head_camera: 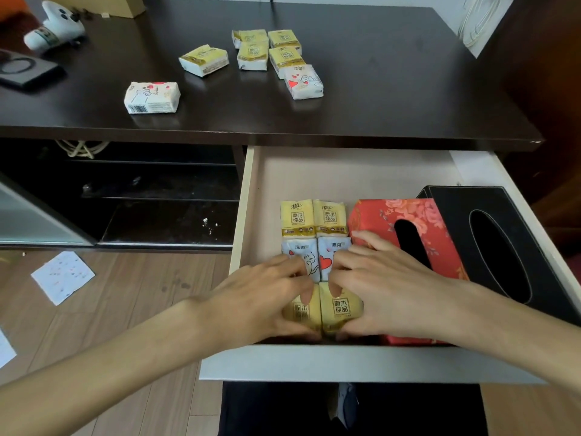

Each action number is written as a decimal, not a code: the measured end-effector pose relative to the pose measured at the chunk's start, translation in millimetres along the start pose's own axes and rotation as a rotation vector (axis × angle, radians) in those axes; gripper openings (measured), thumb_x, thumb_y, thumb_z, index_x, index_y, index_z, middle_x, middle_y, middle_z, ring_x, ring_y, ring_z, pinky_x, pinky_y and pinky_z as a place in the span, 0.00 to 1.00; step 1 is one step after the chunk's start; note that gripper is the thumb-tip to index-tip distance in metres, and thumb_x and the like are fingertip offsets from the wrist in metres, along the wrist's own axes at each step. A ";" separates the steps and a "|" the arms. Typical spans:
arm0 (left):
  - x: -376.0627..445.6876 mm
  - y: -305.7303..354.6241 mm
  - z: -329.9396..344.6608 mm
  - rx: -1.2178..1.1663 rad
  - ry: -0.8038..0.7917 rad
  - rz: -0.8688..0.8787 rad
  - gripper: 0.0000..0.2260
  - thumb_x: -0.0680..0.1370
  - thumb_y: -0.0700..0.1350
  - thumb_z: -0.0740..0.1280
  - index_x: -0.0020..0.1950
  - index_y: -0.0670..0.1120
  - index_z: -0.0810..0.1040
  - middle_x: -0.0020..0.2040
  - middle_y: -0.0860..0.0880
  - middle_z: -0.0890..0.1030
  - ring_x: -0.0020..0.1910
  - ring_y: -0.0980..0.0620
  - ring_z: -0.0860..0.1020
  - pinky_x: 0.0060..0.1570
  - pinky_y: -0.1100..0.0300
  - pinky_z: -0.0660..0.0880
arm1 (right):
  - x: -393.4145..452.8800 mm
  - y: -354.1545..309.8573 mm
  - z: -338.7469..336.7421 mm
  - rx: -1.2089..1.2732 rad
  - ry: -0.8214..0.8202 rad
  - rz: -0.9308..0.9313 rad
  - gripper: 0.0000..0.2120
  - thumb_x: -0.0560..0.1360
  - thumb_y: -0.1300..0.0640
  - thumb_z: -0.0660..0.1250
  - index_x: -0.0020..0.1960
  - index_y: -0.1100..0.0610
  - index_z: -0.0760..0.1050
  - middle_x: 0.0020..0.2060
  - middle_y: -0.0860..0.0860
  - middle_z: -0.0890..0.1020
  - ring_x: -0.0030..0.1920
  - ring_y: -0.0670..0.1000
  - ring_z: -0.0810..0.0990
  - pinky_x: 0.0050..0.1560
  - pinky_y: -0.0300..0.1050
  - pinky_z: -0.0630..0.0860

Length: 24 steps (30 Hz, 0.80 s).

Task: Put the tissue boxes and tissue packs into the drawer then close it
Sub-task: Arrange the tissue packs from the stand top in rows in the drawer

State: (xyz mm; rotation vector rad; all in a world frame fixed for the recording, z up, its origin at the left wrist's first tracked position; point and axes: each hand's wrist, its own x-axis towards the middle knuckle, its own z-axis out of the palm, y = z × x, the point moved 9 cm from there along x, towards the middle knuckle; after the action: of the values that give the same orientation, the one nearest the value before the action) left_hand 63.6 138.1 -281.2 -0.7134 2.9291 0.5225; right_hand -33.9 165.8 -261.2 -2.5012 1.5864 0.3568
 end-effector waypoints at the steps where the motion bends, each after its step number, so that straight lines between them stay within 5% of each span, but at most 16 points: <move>1: -0.5 0.4 -0.6 -0.006 0.003 0.007 0.21 0.73 0.70 0.63 0.57 0.56 0.74 0.59 0.57 0.70 0.60 0.59 0.68 0.42 0.60 0.70 | -0.4 0.7 -0.1 0.002 0.001 -0.001 0.27 0.70 0.27 0.64 0.56 0.47 0.78 0.51 0.44 0.75 0.57 0.47 0.73 0.78 0.51 0.48; 4: -1.3 1.5 -5.7 -0.014 0.018 0.034 0.19 0.76 0.67 0.63 0.58 0.56 0.74 0.60 0.57 0.71 0.60 0.58 0.70 0.45 0.55 0.76 | -0.2 5.1 -6.1 0.050 0.035 -0.013 0.28 0.70 0.25 0.62 0.54 0.48 0.77 0.47 0.42 0.72 0.52 0.46 0.71 0.74 0.45 0.54; 7: 1.0 -2.4 -16.1 -0.020 0.049 0.051 0.17 0.77 0.61 0.65 0.61 0.55 0.74 0.62 0.56 0.73 0.63 0.56 0.71 0.51 0.51 0.78 | 1.9 16.8 -20.9 0.133 0.111 -0.002 0.27 0.72 0.28 0.65 0.59 0.47 0.78 0.52 0.41 0.75 0.53 0.45 0.70 0.59 0.40 0.60; 9: 6.1 -8.6 -21.6 0.020 0.073 0.046 0.24 0.75 0.62 0.67 0.68 0.54 0.72 0.68 0.55 0.72 0.67 0.54 0.70 0.62 0.50 0.75 | 6.2 23.4 -26.9 0.078 0.125 0.010 0.33 0.72 0.29 0.67 0.69 0.50 0.75 0.65 0.45 0.76 0.64 0.47 0.71 0.67 0.41 0.57; 12: 15.7 -20.5 -14.9 0.152 -0.003 -0.003 0.39 0.73 0.67 0.68 0.78 0.51 0.62 0.79 0.49 0.63 0.76 0.48 0.62 0.74 0.54 0.58 | 14.3 28.7 -20.2 -0.029 0.029 0.053 0.45 0.71 0.27 0.65 0.78 0.54 0.66 0.76 0.49 0.70 0.77 0.51 0.63 0.78 0.49 0.44; 17: 22.0 -24.8 -4.7 0.203 -0.053 -0.020 0.41 0.72 0.68 0.67 0.79 0.49 0.62 0.80 0.47 0.61 0.77 0.46 0.61 0.74 0.54 0.56 | 24.5 24.4 -3.3 -0.109 -0.121 0.091 0.32 0.69 0.29 0.69 0.61 0.52 0.81 0.65 0.48 0.81 0.78 0.51 0.64 0.77 0.55 0.35; 24: 23.9 -26.8 -3.9 0.206 -0.017 -0.022 0.38 0.72 0.69 0.67 0.76 0.50 0.66 0.78 0.48 0.62 0.76 0.47 0.62 0.73 0.52 0.59 | 25.2 24.7 -4.9 -0.135 -0.048 0.099 0.23 0.72 0.33 0.69 0.55 0.51 0.82 0.55 0.46 0.83 0.65 0.50 0.76 0.78 0.53 0.46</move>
State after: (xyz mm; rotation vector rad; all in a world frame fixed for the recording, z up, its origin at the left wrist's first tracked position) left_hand 54.7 104.1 -289.5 -0.7093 2.8988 0.2182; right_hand -45.3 132.1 -263.7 -2.4956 1.7254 0.5505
